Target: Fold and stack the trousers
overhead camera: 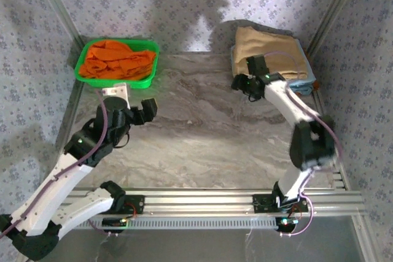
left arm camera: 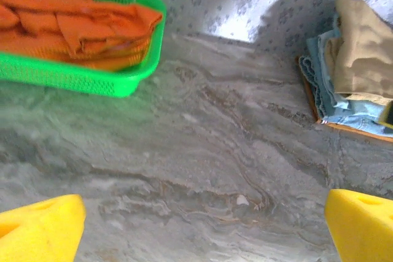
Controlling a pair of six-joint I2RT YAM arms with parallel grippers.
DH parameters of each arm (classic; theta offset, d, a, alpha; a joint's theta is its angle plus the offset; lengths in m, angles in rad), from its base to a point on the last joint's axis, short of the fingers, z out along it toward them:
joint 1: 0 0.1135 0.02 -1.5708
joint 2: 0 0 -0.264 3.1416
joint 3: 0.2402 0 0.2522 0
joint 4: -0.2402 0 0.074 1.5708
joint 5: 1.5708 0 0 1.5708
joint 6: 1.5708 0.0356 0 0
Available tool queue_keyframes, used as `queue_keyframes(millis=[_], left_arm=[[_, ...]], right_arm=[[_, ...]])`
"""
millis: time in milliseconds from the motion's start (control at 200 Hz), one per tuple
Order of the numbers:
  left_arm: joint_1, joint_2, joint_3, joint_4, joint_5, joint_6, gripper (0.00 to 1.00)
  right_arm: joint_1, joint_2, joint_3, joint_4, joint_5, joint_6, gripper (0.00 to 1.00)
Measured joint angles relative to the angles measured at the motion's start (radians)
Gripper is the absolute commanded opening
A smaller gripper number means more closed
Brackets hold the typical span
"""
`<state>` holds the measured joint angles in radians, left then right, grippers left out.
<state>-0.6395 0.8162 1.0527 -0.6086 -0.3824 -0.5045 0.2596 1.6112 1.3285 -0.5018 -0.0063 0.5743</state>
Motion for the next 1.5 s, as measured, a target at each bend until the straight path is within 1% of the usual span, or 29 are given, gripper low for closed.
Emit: queue_keyframes(millis=[35,50,100,185,230,275,370,430,525,630,695,760,854,894,924,994,1069,1194,1254,1309,1404,1469,1499], left_arm=[[-0.002,-0.008,0.018,-0.008,-0.013,0.017,1.00],[-0.002,-0.012,0.026,-0.014,-0.023,0.025,0.99],[-0.003,-0.022,0.046,-0.032,-0.065,0.045,1.00],[-0.003,-0.031,0.053,-0.054,-0.144,0.060,1.00],[-0.003,-0.039,0.048,-0.058,-0.180,0.061,1.00],[-0.003,-0.052,0.028,-0.041,-0.204,0.070,1.00],[-0.003,-0.090,-0.066,0.036,-0.220,0.111,1.00],[-0.003,-0.108,-0.136,0.091,-0.229,0.146,1.00],[-0.002,-0.108,-0.225,0.174,-0.238,0.238,1.00],[0.007,-0.107,-0.344,0.322,-0.220,0.392,1.00],[0.042,-0.109,-0.441,0.421,-0.183,0.483,1.00],[0.112,-0.110,-0.545,0.530,-0.144,0.526,1.00],[0.274,-0.114,-0.701,0.703,-0.064,0.531,1.00],[0.325,-0.105,-0.755,0.777,-0.047,0.530,1.00],[0.356,-0.080,-0.795,0.842,-0.040,0.529,1.00],[0.397,0.008,-0.845,0.962,-0.017,0.533,1.00],[0.425,0.140,-0.850,1.067,0.011,0.550,1.00],[0.473,0.365,-0.853,1.279,0.076,0.553,1.00],[0.490,0.446,-0.849,1.341,0.105,0.562,1.00],[0.510,0.491,-0.841,1.370,0.137,0.565,1.00],[0.558,0.575,-0.822,1.463,0.196,0.559,1.00],[0.595,0.668,-0.806,1.553,0.223,0.544,1.00],[0.607,0.700,-0.795,1.558,0.236,0.541,1.00]], right_arm=[[0.000,-0.102,-0.063,0.016,-0.016,-0.018,0.98],[0.001,-0.140,-0.086,0.025,-0.024,-0.035,1.00],[0.002,-0.282,-0.153,0.040,-0.042,-0.053,1.00],[0.019,-0.450,-0.194,0.029,-0.039,-0.075,1.00],[0.045,-0.520,-0.193,0.020,-0.034,-0.090,1.00],[0.092,-0.581,-0.193,0.017,-0.010,-0.110,1.00],[0.222,-0.680,-0.207,0.021,0.081,-0.132,1.00],[0.273,-0.721,-0.225,0.028,0.137,-0.156,1.00],[0.282,-0.742,-0.238,0.028,0.227,-0.185,1.00],[0.271,-0.739,-0.257,0.045,0.314,-0.233,1.00],[0.266,-0.740,-0.303,0.080,0.339,-0.290,1.00],[0.263,-0.753,-0.369,0.143,0.336,-0.369,1.00],[0.262,-0.787,-0.485,0.264,0.282,-0.508,1.00],[0.262,-0.803,-0.536,0.315,0.256,-0.562,1.00],[0.262,-0.813,-0.570,0.352,0.244,-0.593,1.00],[0.256,-0.830,-0.630,0.420,0.225,-0.647,1.00],[0.232,-0.832,-0.655,0.462,0.216,-0.669,1.00],[0.164,-0.825,-0.661,0.512,0.193,-0.664,1.00],[0.130,-0.821,-0.672,0.545,0.184,-0.651,1.00],[0.103,-0.817,-0.691,0.570,0.175,-0.636,0.99],[0.056,-0.809,-0.737,0.608,0.167,-0.608,1.00],[0.019,-0.798,-0.770,0.635,0.163,-0.582,1.00],[0.001,-0.791,-0.786,0.652,0.155,-0.572,1.00]])
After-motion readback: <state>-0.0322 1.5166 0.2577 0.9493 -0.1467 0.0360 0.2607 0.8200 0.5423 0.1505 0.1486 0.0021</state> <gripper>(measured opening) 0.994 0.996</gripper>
